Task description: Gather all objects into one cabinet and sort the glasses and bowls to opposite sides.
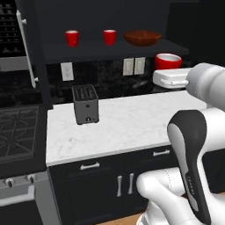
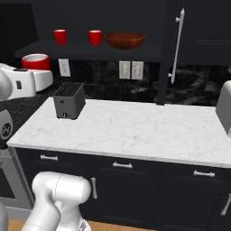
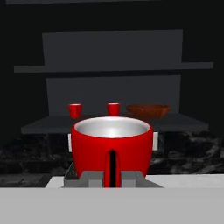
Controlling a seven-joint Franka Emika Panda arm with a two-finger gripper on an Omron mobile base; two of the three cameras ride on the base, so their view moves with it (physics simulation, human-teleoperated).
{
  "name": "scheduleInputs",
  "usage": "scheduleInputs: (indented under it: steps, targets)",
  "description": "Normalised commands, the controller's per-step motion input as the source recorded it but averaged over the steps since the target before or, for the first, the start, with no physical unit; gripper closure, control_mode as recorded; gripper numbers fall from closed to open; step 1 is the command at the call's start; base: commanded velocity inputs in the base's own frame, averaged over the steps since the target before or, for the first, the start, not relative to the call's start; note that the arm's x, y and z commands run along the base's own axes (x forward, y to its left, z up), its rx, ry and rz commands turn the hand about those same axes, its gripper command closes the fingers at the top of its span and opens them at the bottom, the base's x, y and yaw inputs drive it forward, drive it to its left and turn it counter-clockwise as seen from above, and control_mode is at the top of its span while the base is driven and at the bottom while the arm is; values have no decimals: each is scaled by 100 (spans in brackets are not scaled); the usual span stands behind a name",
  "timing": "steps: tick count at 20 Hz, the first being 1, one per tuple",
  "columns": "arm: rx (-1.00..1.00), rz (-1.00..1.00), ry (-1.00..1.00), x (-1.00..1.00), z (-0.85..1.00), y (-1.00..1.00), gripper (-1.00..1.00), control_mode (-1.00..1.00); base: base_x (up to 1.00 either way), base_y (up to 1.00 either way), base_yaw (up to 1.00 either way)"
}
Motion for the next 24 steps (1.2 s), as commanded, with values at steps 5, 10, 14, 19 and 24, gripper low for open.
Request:
scheduleInputs:
  steps: [5, 10, 14, 19, 24]
  targets:
    - [0, 0, 0, 0, 0, 0, 100, 100, 37, 41, 12]
    - [0, 0, 0, 0, 0, 0, 100, 100, 66, 27, 10]
    - [0, 0, 0, 0, 0, 0, 100, 100, 97, 0, 0]
    - [0, 0, 0, 0, 0, 0, 100, 100, 90, 2, 2]
    - [0, 0, 0, 0, 0, 0, 100, 100, 21, 21, 7]
